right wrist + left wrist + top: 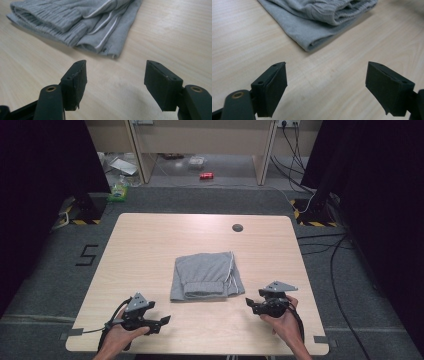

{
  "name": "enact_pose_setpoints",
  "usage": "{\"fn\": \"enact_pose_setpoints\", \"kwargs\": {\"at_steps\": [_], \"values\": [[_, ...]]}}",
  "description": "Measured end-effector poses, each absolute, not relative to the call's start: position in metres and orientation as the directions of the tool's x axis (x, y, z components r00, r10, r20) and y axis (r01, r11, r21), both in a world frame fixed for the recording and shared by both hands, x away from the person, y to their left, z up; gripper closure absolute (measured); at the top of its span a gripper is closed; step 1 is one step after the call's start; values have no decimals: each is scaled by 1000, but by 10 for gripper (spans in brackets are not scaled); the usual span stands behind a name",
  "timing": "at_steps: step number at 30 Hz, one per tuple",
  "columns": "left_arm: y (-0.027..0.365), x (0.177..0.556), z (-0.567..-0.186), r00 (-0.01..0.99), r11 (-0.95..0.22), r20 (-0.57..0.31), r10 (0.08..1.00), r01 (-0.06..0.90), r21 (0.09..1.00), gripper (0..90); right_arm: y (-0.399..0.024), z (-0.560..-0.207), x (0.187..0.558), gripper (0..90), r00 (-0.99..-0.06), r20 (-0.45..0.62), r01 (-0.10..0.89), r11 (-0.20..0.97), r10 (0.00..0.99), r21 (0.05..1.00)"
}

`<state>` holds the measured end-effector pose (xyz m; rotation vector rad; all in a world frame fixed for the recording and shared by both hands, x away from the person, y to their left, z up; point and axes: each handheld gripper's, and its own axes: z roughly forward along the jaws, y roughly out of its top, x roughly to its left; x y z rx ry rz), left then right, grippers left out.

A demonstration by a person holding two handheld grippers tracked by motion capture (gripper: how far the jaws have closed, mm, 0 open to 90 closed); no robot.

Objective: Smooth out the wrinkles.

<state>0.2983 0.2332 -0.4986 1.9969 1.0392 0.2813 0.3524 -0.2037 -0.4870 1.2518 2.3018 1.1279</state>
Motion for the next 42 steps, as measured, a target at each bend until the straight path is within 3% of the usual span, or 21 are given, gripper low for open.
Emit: {"fn": "enact_pose_setpoints", "kwargs": {"at_steps": [9,18,22,42], "values": [[236,279,-506,644,-333,-145,751,559,759,163,-209,-492,332,304,-576,91,595,341,812,728],[234,273,-508,652,-398,-64,756,535,745,161,-210,-500,311,265,-584,73,609,376,809,699],[236,275,-512,649,-408,-74,757,559,722,161,-208,-503,306,250,-595,50,613,412,802,674],[236,277,-517,661,-451,-36,750,550,703,154,-206,-507,308,242,-610,11,599,452,793,661]]}}
